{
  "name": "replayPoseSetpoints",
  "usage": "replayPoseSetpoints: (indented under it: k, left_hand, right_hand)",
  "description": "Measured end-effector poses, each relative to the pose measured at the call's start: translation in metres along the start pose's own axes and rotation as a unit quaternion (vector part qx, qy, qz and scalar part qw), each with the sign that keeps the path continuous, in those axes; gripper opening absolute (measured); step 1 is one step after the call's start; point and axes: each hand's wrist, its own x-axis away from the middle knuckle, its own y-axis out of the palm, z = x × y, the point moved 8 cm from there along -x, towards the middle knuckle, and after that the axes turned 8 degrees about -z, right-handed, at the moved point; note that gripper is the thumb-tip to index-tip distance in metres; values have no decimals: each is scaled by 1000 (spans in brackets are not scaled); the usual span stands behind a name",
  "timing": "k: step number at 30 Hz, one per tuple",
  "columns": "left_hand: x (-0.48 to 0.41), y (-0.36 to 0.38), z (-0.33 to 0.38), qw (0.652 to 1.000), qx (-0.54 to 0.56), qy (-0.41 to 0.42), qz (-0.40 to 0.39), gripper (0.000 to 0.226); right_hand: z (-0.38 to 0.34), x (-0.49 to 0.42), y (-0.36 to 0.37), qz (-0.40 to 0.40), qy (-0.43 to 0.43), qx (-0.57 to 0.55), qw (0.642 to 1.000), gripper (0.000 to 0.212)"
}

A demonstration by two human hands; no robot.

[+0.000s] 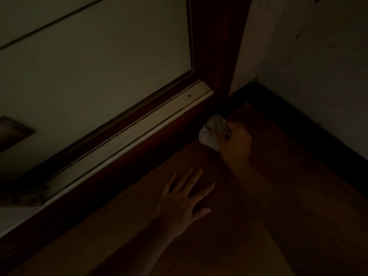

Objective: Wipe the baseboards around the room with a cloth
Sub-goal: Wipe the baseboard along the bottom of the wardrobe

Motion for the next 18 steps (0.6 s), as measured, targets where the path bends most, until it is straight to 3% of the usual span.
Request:
replayPoseSetpoints:
  k: [3,8,13,16,18]
  left_hand:
    - [0,0,0,1000,-1,1,7,62]
    - [1,-1,-2,1000,4,-2,8,63]
    - [1,0,0,1000,6,0,13,64]
    - [-1,-2,-1,1000,6,-1,10,64]
    - [-3,-4,0,1000,-1,1,10,64]
  right_hand:
    - [10,-11,-13,40,44,18,998,19]
    - [6,-10,-7,4,11,13,1000,12]
    - [15,-24,-23,42,42,10,998,13]
    - [14,-20,-14,19,15,9,1000,11]
    - [18,-24,-15,15,22,3,1000,19]
